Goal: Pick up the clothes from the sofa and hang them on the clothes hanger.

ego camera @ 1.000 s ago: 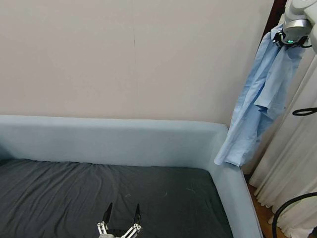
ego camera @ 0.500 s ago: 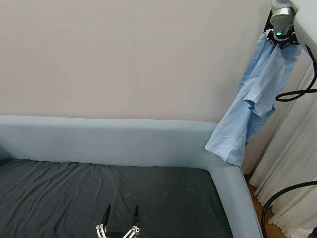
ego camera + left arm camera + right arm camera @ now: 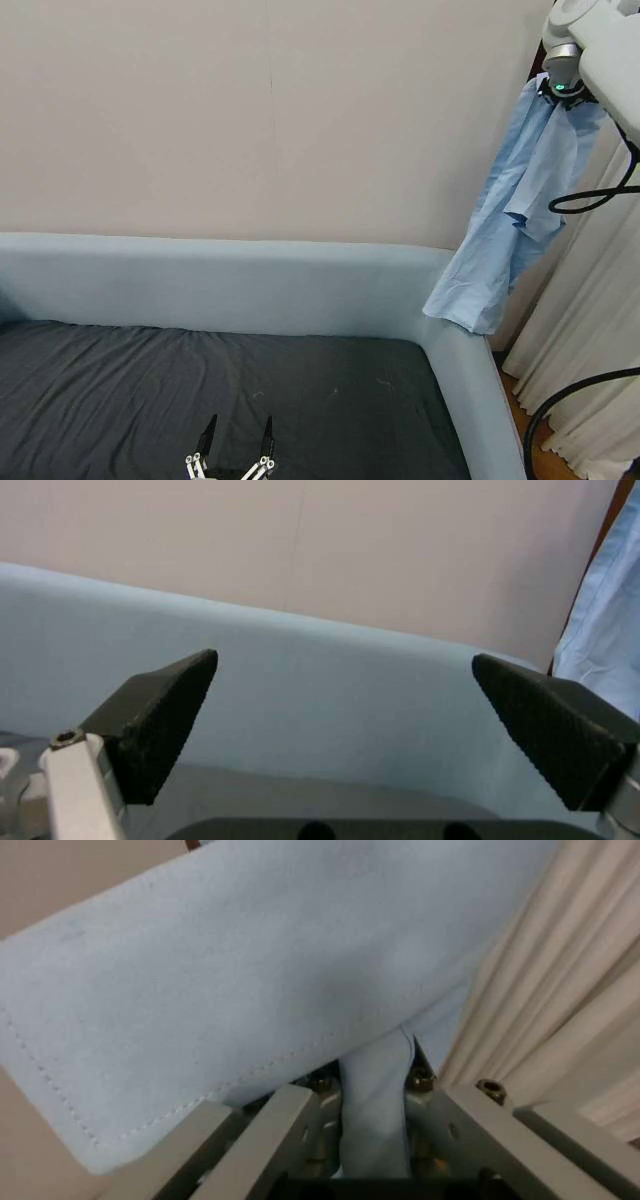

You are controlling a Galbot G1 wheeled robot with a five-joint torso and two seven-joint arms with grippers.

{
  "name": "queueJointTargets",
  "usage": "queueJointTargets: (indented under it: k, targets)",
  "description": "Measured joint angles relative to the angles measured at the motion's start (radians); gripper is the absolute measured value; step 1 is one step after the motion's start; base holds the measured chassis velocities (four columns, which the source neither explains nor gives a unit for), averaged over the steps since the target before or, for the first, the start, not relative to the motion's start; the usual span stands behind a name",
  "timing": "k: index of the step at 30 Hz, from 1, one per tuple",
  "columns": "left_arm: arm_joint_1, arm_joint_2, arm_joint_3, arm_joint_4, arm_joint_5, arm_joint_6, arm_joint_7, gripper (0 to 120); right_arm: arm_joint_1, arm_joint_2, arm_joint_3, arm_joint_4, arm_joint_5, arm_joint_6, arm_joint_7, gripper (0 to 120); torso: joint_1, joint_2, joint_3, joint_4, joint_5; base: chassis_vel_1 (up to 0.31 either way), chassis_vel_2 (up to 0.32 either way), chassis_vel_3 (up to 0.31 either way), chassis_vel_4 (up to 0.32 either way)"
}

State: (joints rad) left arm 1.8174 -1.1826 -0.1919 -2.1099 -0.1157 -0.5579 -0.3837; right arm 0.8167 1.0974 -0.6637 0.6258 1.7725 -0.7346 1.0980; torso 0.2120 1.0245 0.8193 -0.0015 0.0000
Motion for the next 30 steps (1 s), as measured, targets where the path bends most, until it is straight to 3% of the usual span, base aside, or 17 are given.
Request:
queueJointTargets:
  k: [12, 15, 17, 30]
  targets:
    - [0.013, -0.019, -0.004, -0.008, 0.002, -0.002, -0.002, 100, -0.001, -0.007, 0.000, 0.009, -0.008, 0.000, -0.023, 4, 0.000, 0.000, 0.000, -0.0001, 0.0000, 0.000, 0.000, 0.000, 0.000]
    - [0.018, -0.020, -0.001, -0.009, 0.007, -0.005, -0.002, 100, -0.001, -0.034, -0.010, 0.063, 0.018, 0.000, -0.014, 20, 0.000, 0.000, 0.000, -0.0001, -0.0001, 0.000, 0.000, 0.000, 0.000]
    - [0.018, -0.018, 0.000, -0.009, 0.009, -0.006, -0.002, 100, -0.002, -0.048, -0.016, 0.094, 0.030, 0.000, -0.011, 23, 0.000, 0.000, 0.000, -0.0001, -0.0001, 0.000, 0.000, 0.000, 0.000]
    - [0.022, -0.022, 0.010, -0.012, 0.023, -0.009, -0.003, 100, 0.005, -0.194, -0.094, 0.400, 0.130, 0.000, 0.030, 74, 0.000, 0.000, 0.000, -0.0001, 0.0001, 0.000, 0.000, 0.000, 0.000]
